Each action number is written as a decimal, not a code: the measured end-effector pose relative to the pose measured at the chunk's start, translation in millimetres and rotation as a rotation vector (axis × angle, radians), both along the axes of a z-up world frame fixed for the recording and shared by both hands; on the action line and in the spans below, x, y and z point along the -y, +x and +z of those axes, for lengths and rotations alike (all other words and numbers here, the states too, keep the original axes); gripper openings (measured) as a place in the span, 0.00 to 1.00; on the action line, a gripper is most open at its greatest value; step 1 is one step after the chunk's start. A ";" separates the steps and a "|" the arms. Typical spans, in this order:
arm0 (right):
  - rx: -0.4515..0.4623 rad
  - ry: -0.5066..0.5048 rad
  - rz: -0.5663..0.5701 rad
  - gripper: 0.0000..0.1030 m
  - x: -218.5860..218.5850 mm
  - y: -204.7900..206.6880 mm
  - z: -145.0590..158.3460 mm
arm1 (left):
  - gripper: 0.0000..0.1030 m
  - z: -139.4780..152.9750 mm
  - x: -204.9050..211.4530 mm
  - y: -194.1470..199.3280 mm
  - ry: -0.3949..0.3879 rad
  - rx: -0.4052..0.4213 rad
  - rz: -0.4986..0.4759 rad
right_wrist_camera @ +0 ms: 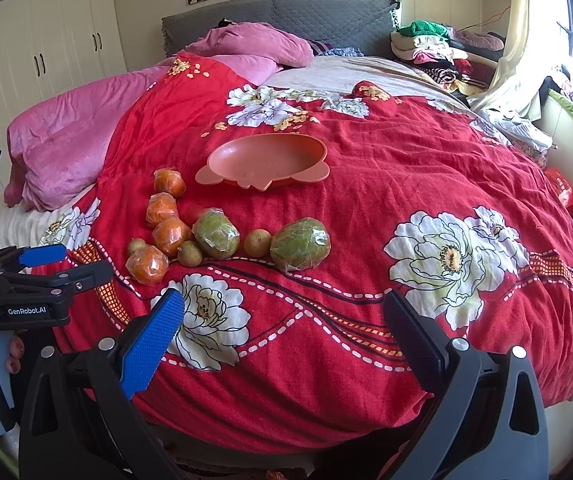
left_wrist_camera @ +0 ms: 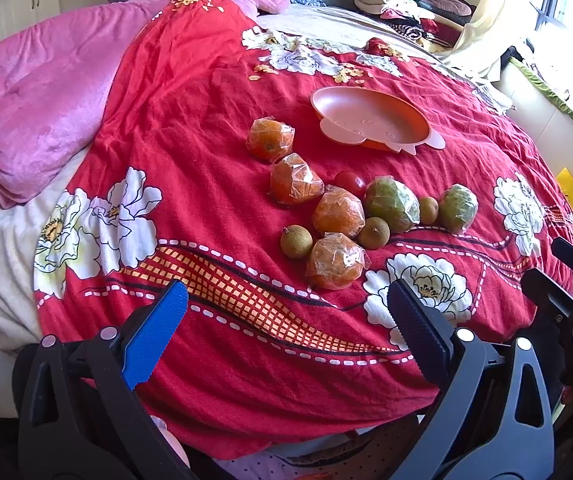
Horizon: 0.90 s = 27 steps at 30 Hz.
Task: Organize fruits
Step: 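Grasp a bagged orange with the left tool while the right tool grasps a bagged green fruit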
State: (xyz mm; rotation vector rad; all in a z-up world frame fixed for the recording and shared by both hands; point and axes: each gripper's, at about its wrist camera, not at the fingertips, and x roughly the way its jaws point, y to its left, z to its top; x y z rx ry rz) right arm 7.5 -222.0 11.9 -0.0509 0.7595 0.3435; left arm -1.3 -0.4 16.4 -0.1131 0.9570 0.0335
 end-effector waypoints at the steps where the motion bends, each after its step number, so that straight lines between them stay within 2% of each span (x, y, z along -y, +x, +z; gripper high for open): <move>1: 0.000 0.000 0.000 0.96 0.1 0.2 -0.1 | 0.91 0.8 0.1 0.6 -0.001 -0.001 0.000; 10: -0.005 0.001 0.005 0.96 1.2 2.2 -1.3 | 0.91 0.6 0.1 0.1 0.000 -0.001 0.003; 17: -0.020 -0.004 -0.005 0.96 5.8 19.4 -4.0 | 0.91 -1.1 -11.5 15.7 -0.006 -0.013 0.029; 25: -0.048 -0.091 0.032 0.96 1.4 51.9 -17.9 | 0.91 -7.1 -36.9 48.0 -0.051 -0.041 0.025; 27: -0.069 -0.102 0.051 0.96 -0.3 61.7 -24.3 | 0.91 -7.2 -41.2 55.6 -0.042 -0.040 0.024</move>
